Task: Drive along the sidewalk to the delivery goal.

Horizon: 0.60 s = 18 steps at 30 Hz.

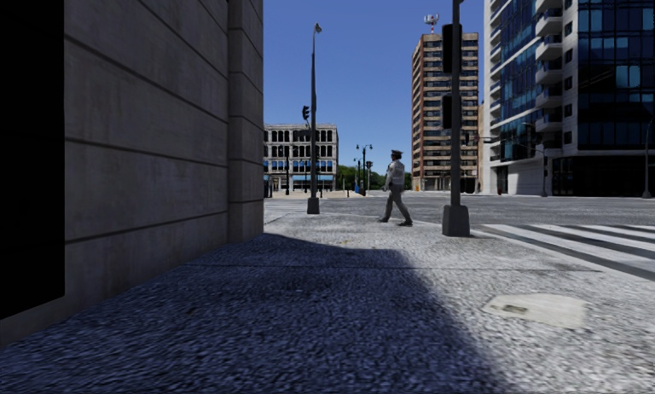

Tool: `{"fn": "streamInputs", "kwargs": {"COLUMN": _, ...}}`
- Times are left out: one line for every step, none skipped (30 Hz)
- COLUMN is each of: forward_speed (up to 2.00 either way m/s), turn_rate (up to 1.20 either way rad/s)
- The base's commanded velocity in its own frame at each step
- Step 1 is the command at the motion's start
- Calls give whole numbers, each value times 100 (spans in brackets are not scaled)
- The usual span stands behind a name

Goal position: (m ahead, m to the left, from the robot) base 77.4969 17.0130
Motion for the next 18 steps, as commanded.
{"fn": "streamInputs", "kwargs": {"forward_speed": 196, "turn_rate": 0}}
{"fn": "streamInputs", "kwargs": {"forward_speed": 196, "turn_rate": 0}}
{"fn": "streamInputs", "kwargs": {"forward_speed": 196, "turn_rate": 0}}
{"fn": "streamInputs", "kwargs": {"forward_speed": 195, "turn_rate": 0}}
{"fn": "streamInputs", "kwargs": {"forward_speed": 195, "turn_rate": 0}}
{"fn": "streamInputs", "kwargs": {"forward_speed": 194, "turn_rate": 0}}
{"fn": "streamInputs", "kwargs": {"forward_speed": 194, "turn_rate": 0}}
{"fn": "streamInputs", "kwargs": {"forward_speed": 194, "turn_rate": 0}}
{"fn": "streamInputs", "kwargs": {"forward_speed": 193, "turn_rate": 0}}
{"fn": "streamInputs", "kwargs": {"forward_speed": 193, "turn_rate": 0}}
{"fn": "streamInputs", "kwargs": {"forward_speed": 192, "turn_rate": 0}}
{"fn": "streamInputs", "kwargs": {"forward_speed": 192, "turn_rate": 0}}
{"fn": "streamInputs", "kwargs": {"forward_speed": 192, "turn_rate": 0}}
{"fn": "streamInputs", "kwargs": {"forward_speed": 192, "turn_rate": 0}}
{"fn": "streamInputs", "kwargs": {"forward_speed": 192, "turn_rate": 0}}
{"fn": "streamInputs", "kwargs": {"forward_speed": 192, "turn_rate": 0}}
{"fn": "streamInputs", "kwargs": {"forward_speed": 192, "turn_rate": 0}}
{"fn": "streamInputs", "kwargs": {"forward_speed": 192, "turn_rate": 0}}
